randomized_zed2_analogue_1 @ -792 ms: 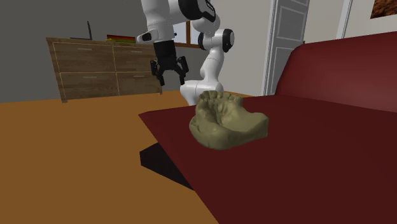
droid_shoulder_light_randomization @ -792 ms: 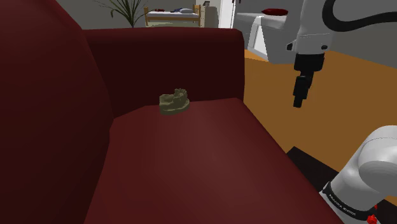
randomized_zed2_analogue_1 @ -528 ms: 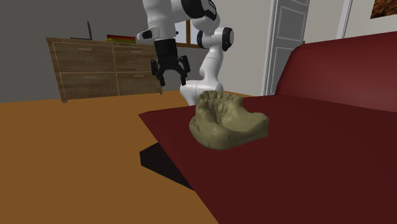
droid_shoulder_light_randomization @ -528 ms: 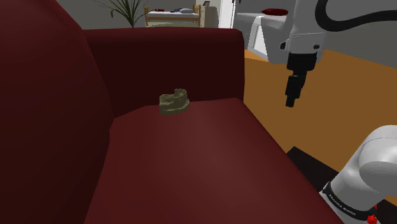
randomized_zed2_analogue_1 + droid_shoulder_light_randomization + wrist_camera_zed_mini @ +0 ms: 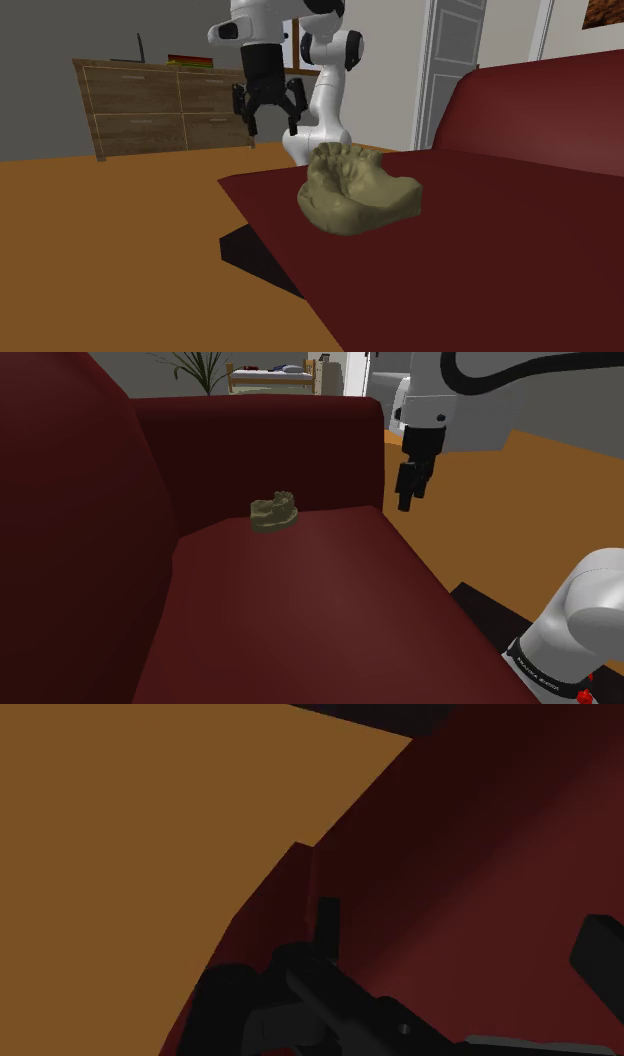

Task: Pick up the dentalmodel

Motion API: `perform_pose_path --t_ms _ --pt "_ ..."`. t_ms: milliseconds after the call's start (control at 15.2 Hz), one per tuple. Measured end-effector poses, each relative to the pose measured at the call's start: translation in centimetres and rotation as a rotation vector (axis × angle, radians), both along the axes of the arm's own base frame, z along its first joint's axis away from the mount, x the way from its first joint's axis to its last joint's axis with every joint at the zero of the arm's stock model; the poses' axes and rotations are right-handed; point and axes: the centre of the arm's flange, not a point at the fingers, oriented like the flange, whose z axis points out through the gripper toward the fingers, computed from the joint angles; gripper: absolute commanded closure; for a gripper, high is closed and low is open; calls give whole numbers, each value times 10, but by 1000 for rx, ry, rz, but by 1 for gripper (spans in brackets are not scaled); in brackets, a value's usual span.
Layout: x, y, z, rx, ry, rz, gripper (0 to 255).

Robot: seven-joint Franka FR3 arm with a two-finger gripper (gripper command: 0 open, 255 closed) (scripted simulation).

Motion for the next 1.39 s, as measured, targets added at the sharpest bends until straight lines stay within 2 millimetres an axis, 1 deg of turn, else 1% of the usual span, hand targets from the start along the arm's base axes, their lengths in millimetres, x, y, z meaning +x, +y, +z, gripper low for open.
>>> perform_pose_path --t_ms 264,396,594,726,858,990,1056,1320,1386 --pt "22 42 6 -5 -35 10 0" --pt "42 58 12 -8 -53 14 0" --pt "62 92 19 -11 -79 23 0" --pt "75 111 24 -13 -97 27 0" --pt "94 128 23 -16 -115 32 0" --pt "111 150 31 -17 -132 37 0" --pt "115 159 34 -19 -141 39 0" --pt "143 198 43 -23 -176 50 0" --pt "151 211 46 -24 -185 53 0"
